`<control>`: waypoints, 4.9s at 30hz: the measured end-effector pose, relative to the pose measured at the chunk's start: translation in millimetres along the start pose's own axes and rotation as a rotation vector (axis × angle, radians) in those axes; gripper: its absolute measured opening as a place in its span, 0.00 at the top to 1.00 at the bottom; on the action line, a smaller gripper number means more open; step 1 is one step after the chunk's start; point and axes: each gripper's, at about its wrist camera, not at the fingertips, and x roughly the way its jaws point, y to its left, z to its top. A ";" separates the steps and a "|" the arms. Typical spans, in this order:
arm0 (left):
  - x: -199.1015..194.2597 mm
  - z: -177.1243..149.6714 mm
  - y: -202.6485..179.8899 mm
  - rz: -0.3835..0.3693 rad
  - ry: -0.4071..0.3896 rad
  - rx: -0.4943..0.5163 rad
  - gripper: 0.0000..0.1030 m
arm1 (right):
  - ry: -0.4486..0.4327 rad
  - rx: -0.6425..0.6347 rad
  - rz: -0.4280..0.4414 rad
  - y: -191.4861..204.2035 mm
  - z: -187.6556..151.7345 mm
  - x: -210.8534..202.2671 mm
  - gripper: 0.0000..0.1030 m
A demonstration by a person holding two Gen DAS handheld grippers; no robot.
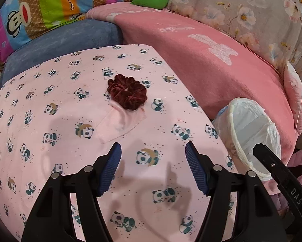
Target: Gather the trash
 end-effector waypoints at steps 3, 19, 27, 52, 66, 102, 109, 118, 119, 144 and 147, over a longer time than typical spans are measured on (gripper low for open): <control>0.1 -1.7 14.9 0.018 0.002 -0.015 0.39 | 0.017 -0.022 0.010 13.7 -2.5 7.8 0.68; 9.4 8.1 95.2 0.072 0.009 -0.113 0.39 | 0.109 -0.135 0.091 95.2 -2.3 78.0 0.61; 19.5 26.2 119.0 0.078 0.002 -0.139 0.39 | 0.136 -0.164 0.092 135.6 13.3 125.4 0.61; 63.6 45.4 90.0 0.029 0.050 -0.093 0.39 | 0.122 -0.092 0.165 131.8 36.4 173.6 0.92; 86.0 36.8 27.2 -0.023 0.084 0.045 0.54 | 0.101 -0.024 0.133 99.4 39.0 141.5 0.92; 3.2 29.0 -71.9 -0.083 -0.003 0.175 0.93 | -0.118 0.076 0.114 16.0 42.9 -3.7 0.92; -4.4 31.6 -116.6 -0.140 -0.016 0.239 0.93 | -0.165 0.124 0.074 -21.0 42.7 -34.5 0.92; 4.3 28.6 -173.9 -0.215 0.007 0.325 0.93 | -0.205 0.193 0.011 -75.9 40.9 -65.2 0.92; 5.4 27.8 -179.4 -0.222 0.012 0.332 0.93 | -0.206 0.197 0.008 -79.6 41.6 -65.9 0.92; 8.4 13.3 -190.7 -0.072 -0.060 0.372 0.38 | -0.147 0.152 -0.045 -133.6 49.5 -63.7 0.72; 8.6 10.5 -187.0 -0.054 -0.058 0.371 0.38 | -0.129 0.123 -0.069 -124.3 52.4 -64.2 0.71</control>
